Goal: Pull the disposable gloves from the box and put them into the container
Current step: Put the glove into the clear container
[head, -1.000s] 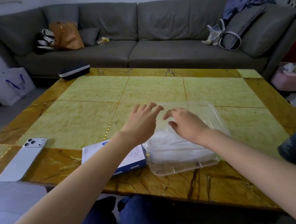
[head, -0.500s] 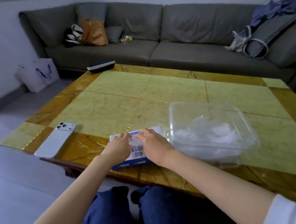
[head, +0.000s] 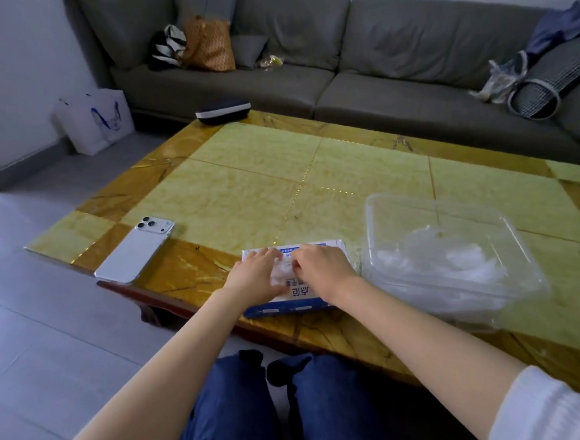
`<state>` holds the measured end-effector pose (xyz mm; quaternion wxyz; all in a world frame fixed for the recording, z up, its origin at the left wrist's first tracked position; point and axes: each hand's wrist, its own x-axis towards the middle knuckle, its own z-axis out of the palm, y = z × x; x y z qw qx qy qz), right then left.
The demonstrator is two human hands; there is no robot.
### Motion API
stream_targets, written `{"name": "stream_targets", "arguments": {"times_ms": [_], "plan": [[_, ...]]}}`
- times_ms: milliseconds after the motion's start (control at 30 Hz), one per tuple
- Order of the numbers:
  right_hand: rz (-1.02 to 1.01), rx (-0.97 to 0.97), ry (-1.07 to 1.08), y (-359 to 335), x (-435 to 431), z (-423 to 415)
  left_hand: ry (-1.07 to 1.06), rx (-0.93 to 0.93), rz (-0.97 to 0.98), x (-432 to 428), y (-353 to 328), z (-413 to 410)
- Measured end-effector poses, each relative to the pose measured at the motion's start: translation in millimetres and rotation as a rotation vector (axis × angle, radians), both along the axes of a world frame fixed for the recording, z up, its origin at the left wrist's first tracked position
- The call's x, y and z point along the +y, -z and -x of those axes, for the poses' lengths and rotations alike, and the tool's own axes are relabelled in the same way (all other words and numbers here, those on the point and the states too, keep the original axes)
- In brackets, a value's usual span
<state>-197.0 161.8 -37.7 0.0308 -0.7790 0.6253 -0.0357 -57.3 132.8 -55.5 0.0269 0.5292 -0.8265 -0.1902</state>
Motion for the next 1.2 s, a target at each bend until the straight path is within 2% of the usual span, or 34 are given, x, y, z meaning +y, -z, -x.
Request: {"name": "stream_targets", "arguments": {"times_ms": [100, 300, 367, 467, 567, 833, 967, 1200], "plan": [[0.0, -0.115, 0.063, -3.0, 3.4, 4.6, -0.002, 0.005, -0.015, -0.3, -0.6, 0.5], [0.024, -0.506, 0.34, 6.9, 1.6, 26.4, 0.004, 0.018, -0.034, -1.1, 1.8, -0.6], [0.044, -0.558, 0.397, 14.1, 1.3, 27.9, 0.004, 0.017, -0.031, -0.8, 2.5, 0.4], [0.063, -0.47, 0.272, 12.0, 5.4, 21.8, -0.003, 0.034, -0.026, 0.2, 4.5, 0.5], [-0.022, -0.318, 0.095, 3.9, 7.2, 15.9, -0.001, 0.038, -0.018, 1.3, 4.8, 0.4], [-0.122, 0.17, -0.061, -16.9, 3.9, 6.1, 0.02, -0.004, -0.021, 4.2, 3.7, 0.5], [-0.127, 0.157, -0.066, -26.8, 1.6, 7.5, 0.034, -0.019, -0.016, 4.8, 3.3, 2.0], [0.019, -0.045, 0.043, -63.2, -8.2, 21.2, 0.034, -0.043, -0.024, 2.1, 3.3, 5.1]]}}
